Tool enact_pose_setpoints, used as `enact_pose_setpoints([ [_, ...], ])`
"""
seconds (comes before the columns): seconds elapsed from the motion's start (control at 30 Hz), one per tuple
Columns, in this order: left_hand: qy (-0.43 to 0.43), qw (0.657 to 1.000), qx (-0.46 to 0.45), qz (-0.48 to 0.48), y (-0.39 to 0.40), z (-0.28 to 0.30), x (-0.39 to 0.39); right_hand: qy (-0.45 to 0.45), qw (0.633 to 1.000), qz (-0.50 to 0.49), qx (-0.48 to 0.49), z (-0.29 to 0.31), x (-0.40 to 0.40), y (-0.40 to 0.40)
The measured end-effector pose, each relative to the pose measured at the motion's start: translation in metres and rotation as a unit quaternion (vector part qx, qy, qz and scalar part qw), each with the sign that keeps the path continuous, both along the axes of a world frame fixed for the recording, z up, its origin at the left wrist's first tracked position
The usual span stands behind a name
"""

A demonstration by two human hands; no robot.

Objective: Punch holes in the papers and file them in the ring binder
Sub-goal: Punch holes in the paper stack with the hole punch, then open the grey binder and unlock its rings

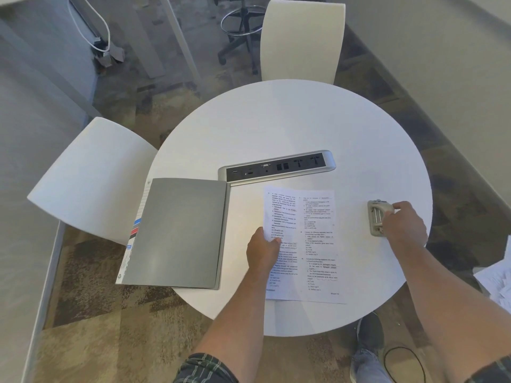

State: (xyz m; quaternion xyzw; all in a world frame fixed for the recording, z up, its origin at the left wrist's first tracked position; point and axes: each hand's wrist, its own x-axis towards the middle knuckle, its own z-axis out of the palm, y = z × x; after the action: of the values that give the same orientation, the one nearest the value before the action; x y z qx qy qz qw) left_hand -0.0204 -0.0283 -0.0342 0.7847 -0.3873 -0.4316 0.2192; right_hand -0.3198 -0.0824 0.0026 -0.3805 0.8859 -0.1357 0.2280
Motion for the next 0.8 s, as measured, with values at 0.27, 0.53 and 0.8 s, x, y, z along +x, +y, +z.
enact_pose_setpoints([
  [0.27, 0.014, 0.999, -0.01, 0.027, -0.006, 0.001, -0.027, 0.089, 0.938, 0.297, -0.155, -0.016, 0.056, 0.03],
  [0.53, 0.041, 0.997, -0.023, -0.056, -0.011, 0.01, -0.052, 0.086, 0.908, 0.408, -0.048, -0.046, 0.087, 0.065],
  [0.8, 0.004, 0.988, -0.027, -0.154, -0.014, 0.01, -0.042, 0.101, 0.916, 0.388, 0.006, -0.035, 0.079, 0.065],
])
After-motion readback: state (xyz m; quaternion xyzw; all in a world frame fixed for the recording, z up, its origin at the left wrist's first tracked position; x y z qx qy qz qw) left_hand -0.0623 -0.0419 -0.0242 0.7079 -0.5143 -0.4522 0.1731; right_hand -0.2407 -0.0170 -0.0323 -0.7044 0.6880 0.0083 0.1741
